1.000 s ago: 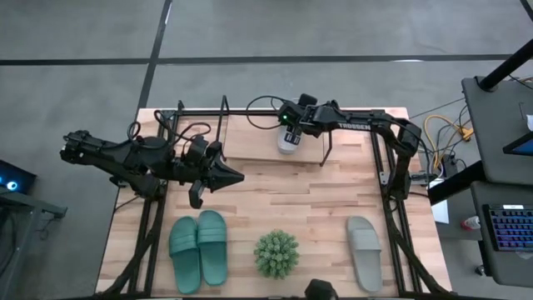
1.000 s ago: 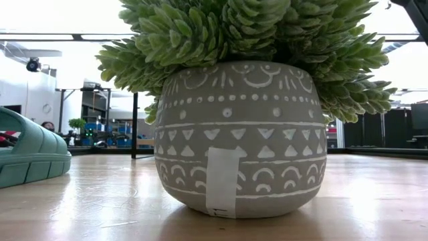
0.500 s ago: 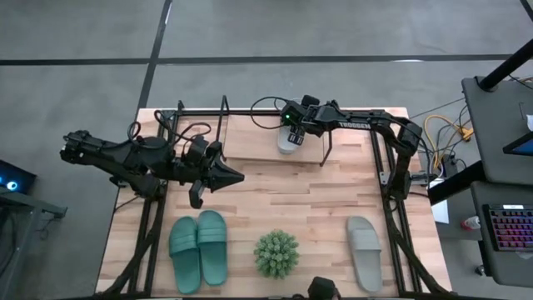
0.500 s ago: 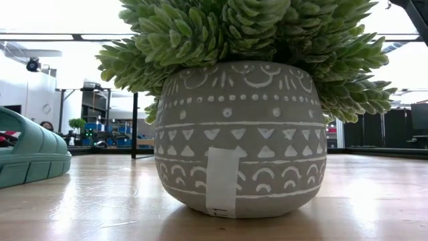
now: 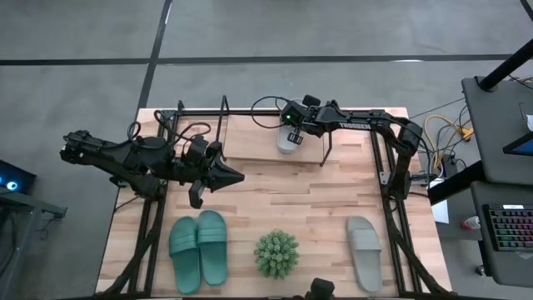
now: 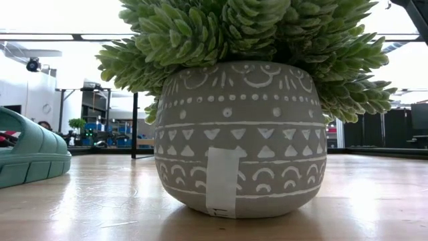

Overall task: Pick and place slides into the shelf
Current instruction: Put the left gray slipper on the shelf

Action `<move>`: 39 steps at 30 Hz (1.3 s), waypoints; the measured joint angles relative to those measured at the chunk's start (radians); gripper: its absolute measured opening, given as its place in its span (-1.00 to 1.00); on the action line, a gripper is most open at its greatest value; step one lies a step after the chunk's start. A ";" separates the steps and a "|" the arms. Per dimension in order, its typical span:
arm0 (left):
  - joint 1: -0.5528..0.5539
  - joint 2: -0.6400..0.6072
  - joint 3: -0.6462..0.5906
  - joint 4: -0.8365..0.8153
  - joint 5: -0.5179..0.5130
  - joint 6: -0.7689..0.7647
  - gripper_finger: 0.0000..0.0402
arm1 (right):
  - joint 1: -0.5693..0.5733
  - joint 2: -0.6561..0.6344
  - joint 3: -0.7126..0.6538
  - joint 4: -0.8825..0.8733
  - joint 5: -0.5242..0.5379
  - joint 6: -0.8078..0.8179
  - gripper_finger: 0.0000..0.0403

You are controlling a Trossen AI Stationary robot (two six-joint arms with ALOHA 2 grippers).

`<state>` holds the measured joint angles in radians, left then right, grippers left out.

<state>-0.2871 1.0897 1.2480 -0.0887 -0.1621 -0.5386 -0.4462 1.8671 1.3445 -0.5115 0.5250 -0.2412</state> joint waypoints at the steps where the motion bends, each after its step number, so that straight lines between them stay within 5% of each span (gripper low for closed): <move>1: 0.000 0.000 0.000 0.000 0.000 0.000 -1.00 | 0.003 0.000 0.000 -0.003 0.000 0.004 -0.94; 39: 0.000 0.000 -0.012 0.002 0.001 -0.003 -1.00 | 0.126 0.000 0.056 -0.088 -0.006 0.111 -0.96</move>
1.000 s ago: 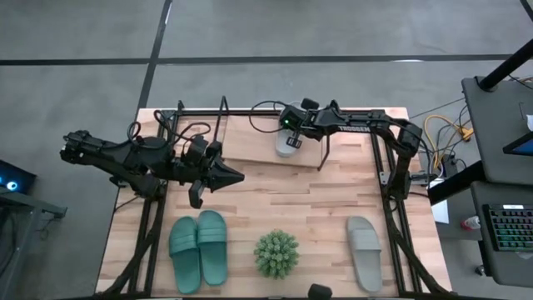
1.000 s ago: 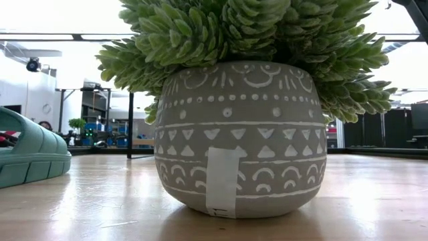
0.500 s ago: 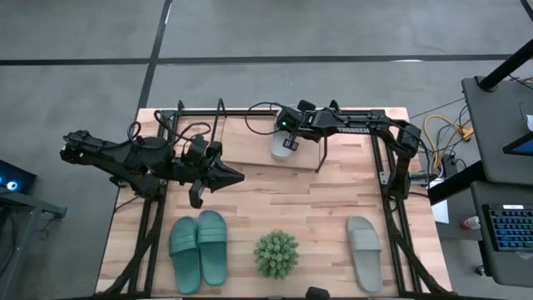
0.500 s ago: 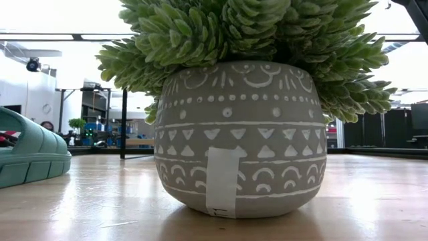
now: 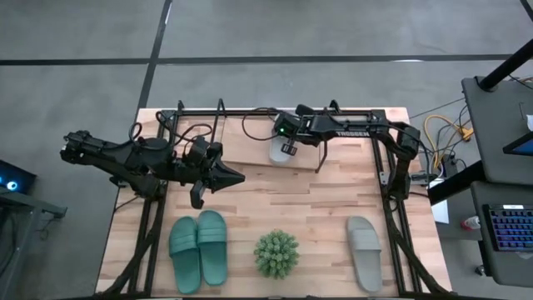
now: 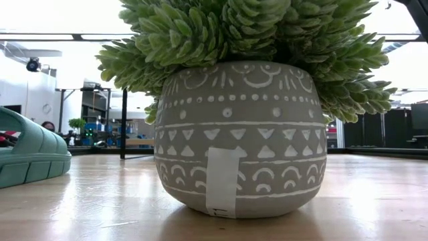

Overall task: Pick and place slides into the shelf
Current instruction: Put the left gray slipper on the shelf

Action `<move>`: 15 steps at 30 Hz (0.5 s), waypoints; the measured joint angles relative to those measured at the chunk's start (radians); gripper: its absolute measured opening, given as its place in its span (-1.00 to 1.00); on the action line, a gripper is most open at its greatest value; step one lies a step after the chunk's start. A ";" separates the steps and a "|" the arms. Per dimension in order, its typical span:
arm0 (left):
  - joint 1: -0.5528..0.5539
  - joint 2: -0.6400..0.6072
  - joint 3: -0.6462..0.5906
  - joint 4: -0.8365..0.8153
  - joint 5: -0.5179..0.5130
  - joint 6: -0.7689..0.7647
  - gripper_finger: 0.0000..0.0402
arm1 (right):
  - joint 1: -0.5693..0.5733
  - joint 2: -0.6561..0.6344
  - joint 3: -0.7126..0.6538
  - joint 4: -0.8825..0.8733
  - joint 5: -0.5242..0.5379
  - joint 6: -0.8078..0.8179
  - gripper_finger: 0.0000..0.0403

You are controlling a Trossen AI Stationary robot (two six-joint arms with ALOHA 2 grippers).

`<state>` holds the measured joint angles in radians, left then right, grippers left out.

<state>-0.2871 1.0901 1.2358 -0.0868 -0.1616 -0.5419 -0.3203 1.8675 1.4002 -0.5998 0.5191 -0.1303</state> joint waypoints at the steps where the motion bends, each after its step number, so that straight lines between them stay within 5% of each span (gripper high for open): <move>1: 0.000 0.000 0.000 0.000 0.000 0.000 -1.00 | 0.004 0.000 0.000 0.000 0.001 0.000 -0.96; 15: 0.000 0.000 0.000 0.000 0.000 -0.001 -1.00 | 0.012 -0.003 0.000 -0.045 -0.002 0.047 -0.89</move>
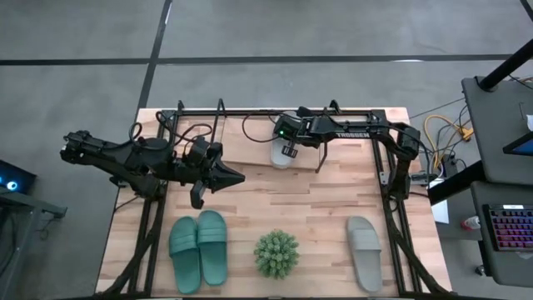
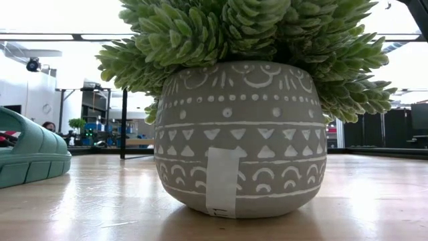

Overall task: Pick and place slides into the shelf
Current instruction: Put the left gray slipper on the shelf, then put the gray slipper on the shelf

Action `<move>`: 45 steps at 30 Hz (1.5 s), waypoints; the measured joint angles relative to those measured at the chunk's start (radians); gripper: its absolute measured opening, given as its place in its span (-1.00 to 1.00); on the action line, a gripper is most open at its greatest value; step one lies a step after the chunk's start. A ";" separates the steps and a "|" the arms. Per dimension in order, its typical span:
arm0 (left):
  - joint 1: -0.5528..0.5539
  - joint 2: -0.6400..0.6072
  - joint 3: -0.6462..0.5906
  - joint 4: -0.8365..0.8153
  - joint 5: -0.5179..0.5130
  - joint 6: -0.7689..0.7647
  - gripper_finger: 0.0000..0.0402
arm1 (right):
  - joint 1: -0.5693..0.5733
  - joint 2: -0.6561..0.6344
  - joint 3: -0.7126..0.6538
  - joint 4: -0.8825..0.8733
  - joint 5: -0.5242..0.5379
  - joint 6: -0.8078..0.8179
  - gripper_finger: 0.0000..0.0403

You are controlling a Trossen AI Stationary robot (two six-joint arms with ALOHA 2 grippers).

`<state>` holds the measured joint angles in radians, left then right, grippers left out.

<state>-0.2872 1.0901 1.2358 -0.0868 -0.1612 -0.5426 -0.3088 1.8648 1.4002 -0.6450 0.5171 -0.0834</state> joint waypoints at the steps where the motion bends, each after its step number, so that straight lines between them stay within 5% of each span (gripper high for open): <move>1: 0.000 0.000 0.000 0.000 0.000 0.000 -1.00 | 0.002 0.000 0.000 -0.003 -0.001 -0.002 -0.85; 17: 0.000 0.000 0.000 -0.003 0.002 0.000 -1.00 | 0.030 -0.046 0.001 -0.037 0.003 0.046 -0.19; 31: 0.000 0.000 -0.001 -0.010 -0.001 0.004 -1.00 | 0.191 -0.194 0.010 -0.103 -0.024 0.166 -0.13; 45: 0.000 0.002 -0.003 -0.011 -0.023 -0.021 -1.00 | 0.433 -0.209 0.072 -0.222 -0.027 0.385 -0.14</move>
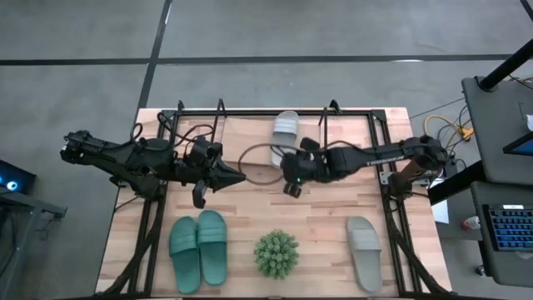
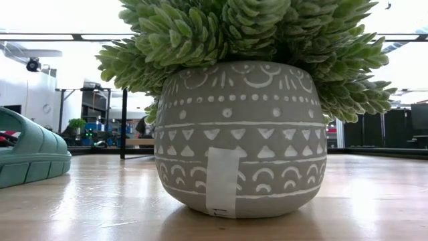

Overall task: Pick and place slides into the shelf
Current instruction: Put the gray slipper on the shelf

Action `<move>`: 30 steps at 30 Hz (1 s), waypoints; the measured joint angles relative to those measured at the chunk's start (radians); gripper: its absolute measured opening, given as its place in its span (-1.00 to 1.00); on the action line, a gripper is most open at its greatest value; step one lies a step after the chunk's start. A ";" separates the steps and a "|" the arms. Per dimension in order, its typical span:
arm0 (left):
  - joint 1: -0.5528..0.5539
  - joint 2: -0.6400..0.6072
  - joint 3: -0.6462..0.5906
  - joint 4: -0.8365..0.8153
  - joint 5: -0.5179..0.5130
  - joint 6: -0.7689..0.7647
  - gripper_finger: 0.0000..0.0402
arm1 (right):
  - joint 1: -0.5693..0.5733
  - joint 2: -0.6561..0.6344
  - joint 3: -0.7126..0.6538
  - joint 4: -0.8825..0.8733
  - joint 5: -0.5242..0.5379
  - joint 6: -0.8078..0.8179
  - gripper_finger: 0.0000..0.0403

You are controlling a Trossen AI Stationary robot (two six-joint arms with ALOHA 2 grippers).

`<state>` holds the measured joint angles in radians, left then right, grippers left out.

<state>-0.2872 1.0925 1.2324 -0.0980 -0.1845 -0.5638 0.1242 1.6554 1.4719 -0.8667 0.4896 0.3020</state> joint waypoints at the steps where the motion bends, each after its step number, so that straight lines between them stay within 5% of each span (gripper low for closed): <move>1: 0.000 0.000 0.000 0.000 0.000 -0.005 -1.00 | 0.021 0.000 -0.001 -0.024 0.001 0.016 -0.14; 30: 0.000 0.001 0.000 0.002 -0.014 -0.032 -1.00 | 0.523 0.000 -0.005 -0.603 0.136 0.837 -0.14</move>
<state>-0.2874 1.0935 1.2324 -0.0958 -0.1986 -0.5957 0.6474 1.6558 1.4673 -1.4698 0.6253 1.1386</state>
